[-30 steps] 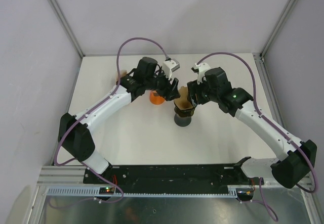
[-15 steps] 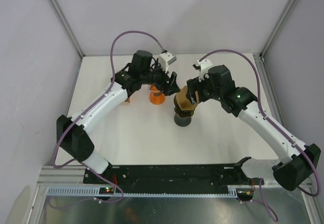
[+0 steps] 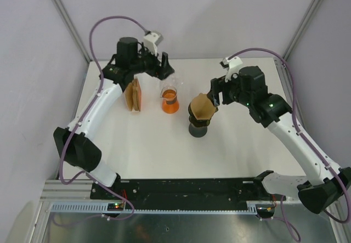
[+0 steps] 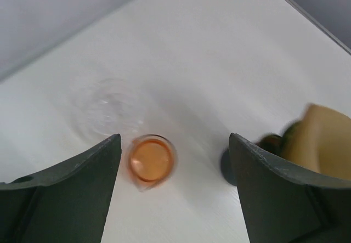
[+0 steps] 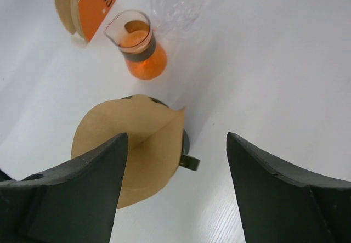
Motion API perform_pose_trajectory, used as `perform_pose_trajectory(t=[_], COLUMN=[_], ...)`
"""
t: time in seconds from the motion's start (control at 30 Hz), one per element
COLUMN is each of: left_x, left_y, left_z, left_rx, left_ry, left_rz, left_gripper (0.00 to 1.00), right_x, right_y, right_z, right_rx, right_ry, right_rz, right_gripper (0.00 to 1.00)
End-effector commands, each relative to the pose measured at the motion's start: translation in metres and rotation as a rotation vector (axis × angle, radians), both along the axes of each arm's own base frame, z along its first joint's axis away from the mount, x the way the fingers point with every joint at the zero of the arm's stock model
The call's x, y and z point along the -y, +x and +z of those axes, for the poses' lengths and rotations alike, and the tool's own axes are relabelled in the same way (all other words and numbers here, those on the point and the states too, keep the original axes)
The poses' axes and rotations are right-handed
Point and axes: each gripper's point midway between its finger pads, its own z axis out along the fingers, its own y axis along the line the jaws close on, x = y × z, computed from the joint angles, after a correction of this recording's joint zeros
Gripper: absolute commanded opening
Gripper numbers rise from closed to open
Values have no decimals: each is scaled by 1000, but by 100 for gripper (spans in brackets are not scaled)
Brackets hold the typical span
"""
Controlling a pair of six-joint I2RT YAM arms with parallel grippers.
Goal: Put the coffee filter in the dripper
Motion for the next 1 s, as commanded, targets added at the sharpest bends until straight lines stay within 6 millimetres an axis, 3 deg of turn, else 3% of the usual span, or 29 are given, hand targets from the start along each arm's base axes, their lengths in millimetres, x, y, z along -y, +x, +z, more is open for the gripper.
perform_pose_trajectory(t=[0.0,0.3,0.43,0.6,0.8,0.9,0.97], left_x=[-29,-45,-48,-47,-46,-44,-42], left_y=[50,132,153,165,176,178,178], left_z=[7,-65,-105,-150,-186,-200,-208], left_rx=[44,-28,-71,-129,-174,-195,-211], left_ry=[20,137,185,229,256,258,256], left_rz=[168,304,318,319,324,320,310], left_gripper=[83,79,79,80,79,74,65], right_x=[22,55,61,63,61,61,62], right_y=[9,22,26,28,27,25,24], right_z=[47,39,27,11,-1,-5,-6], right_rx=[120,83,53,20,-9,-17,-19], right_ry=[61,55,30,8,-1,-5,-6], right_rz=[-77,-170,-179,-175,-156,-154,-153], right_gripper=[77,77,77,77,77,77,77])
